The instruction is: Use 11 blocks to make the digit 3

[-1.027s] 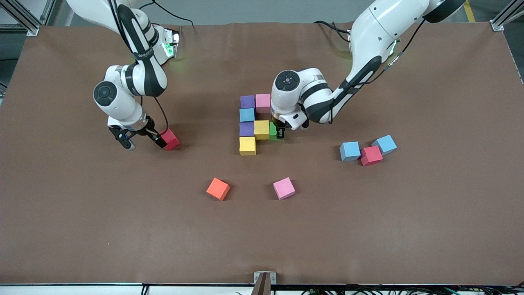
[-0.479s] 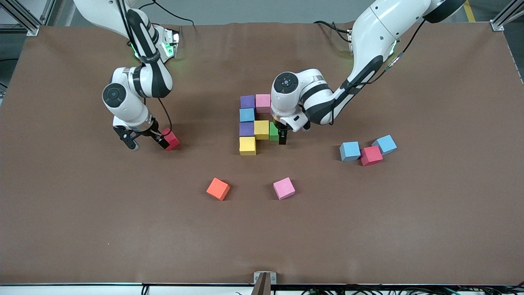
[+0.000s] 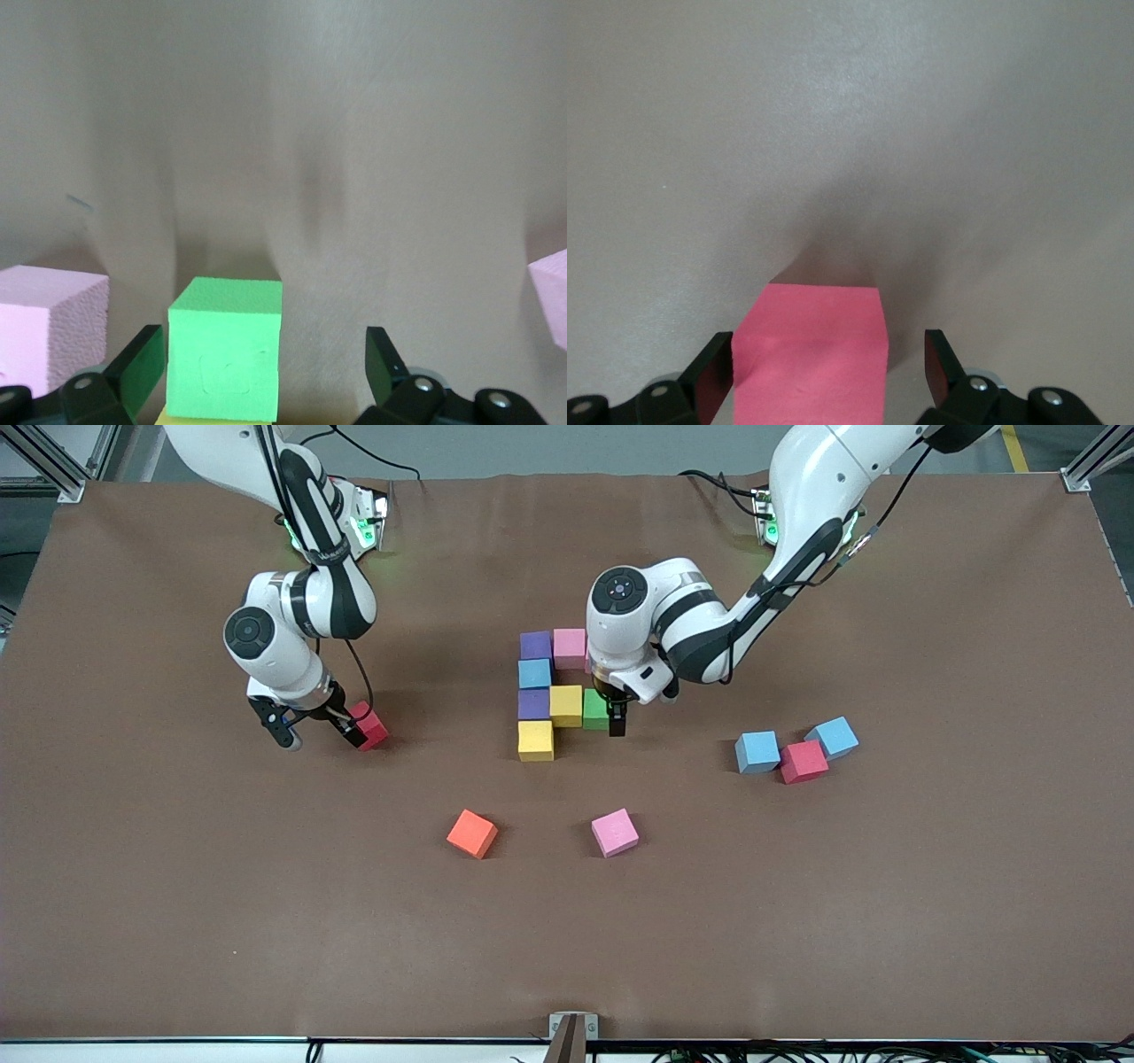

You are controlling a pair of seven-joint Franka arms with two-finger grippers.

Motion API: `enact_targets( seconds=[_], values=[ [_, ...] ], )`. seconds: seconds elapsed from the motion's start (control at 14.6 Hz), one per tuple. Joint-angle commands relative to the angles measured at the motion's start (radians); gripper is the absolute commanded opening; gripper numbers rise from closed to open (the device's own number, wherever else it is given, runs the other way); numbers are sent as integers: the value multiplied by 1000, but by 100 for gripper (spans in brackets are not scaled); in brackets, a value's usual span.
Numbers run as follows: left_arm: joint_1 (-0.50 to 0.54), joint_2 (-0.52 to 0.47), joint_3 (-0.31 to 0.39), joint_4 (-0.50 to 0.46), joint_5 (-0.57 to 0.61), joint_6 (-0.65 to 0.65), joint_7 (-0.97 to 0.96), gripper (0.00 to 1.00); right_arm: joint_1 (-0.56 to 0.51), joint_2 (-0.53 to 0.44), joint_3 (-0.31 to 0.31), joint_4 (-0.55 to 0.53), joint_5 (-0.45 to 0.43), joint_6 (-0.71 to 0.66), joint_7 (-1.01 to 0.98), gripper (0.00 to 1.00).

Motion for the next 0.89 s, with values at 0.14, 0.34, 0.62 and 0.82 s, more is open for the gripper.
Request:
enact_targets(
  seconds=[0.14,0.34,0.62,0.82],
  values=[
    [86,-138,-13,-13,-116,-117,100,100,28,5,-2,-10,90,1,4,92],
    [183,-202,-22,-34,-165,-128,187,100,36,14,-2,-8,118,-4,2,73],
    [363,-267,-91,-92,-176,-128,227,100,39,14,-2,62,115,-157,-134,3],
    [535,-288,-192,-160,-176,-127,288,100,57,11,-2,220,115,-370,-150,3]
  ],
)
